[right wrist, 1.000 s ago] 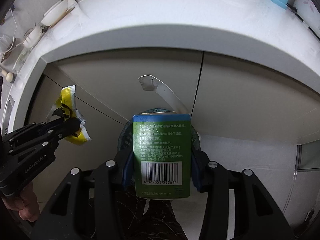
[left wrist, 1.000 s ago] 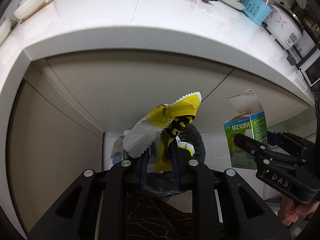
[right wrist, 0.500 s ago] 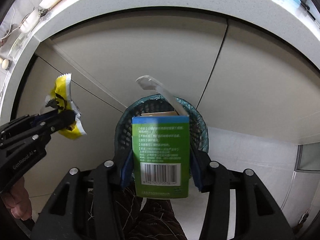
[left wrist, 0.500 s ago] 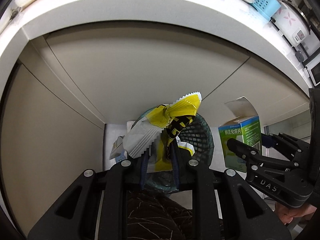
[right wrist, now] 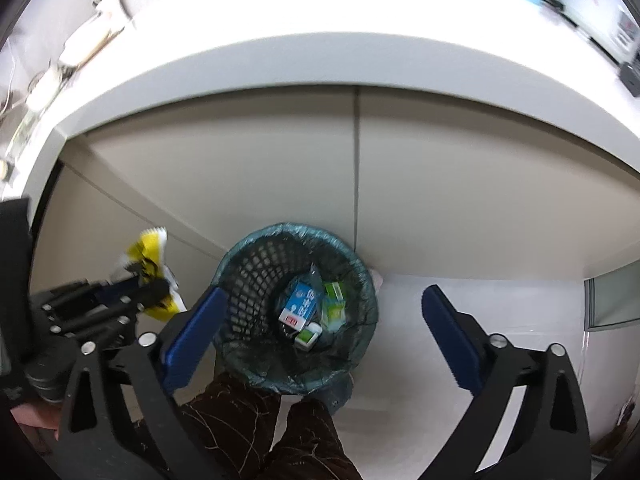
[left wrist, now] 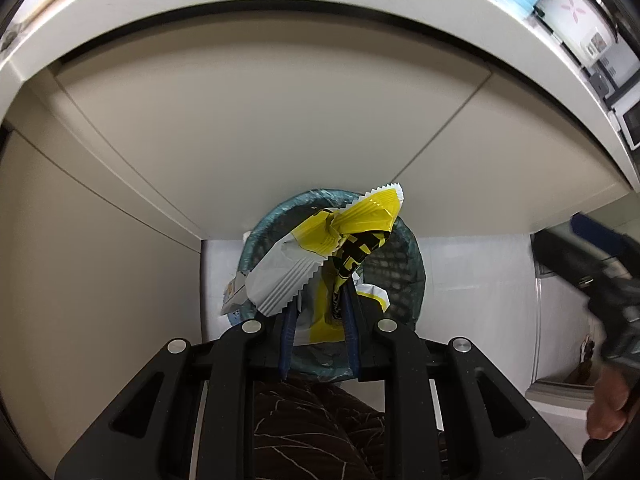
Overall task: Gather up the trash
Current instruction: 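Open the right tool dropping the green box while the left tool drops the snack bag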
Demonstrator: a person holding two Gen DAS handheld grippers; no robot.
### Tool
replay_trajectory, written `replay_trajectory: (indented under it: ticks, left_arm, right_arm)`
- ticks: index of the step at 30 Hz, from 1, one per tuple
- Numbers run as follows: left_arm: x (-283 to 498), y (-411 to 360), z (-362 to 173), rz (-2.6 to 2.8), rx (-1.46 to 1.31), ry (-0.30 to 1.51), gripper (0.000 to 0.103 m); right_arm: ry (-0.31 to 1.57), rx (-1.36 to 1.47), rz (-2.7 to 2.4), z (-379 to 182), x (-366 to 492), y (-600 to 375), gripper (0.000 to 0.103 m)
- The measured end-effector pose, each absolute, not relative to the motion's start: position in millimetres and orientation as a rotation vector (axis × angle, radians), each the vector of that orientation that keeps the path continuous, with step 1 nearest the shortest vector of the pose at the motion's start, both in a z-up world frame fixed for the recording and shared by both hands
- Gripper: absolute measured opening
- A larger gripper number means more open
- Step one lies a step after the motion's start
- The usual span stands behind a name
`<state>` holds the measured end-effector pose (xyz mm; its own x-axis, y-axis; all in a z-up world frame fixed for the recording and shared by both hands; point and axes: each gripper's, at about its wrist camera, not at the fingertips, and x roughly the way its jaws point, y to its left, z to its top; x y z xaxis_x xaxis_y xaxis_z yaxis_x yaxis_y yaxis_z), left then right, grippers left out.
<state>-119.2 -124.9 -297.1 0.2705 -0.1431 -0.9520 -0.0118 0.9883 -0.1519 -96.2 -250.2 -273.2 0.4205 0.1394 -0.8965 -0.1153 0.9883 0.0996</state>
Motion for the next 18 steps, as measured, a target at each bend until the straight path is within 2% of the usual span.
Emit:
replay_trajectory:
  ticks: [7, 12, 18]
  left_arm:
    - [-111, -147, -304, -0.124, -0.082, 1.306, 0.024]
    - [-108, -157, -309, -0.14, -0.075, 1.309, 0.035]
    - [-110, -154, -314, -0.146, -0.079, 1.313, 0.044]
  right_arm:
    - [1.105, 0.059, 0.128, -260, -101, -279, 0.095]
    - [1.101, 0.069, 0.109, -259, -104, -286, 0.095]
    - [1.099, 0.072, 0.093, -257, -107, -295, 0.095]
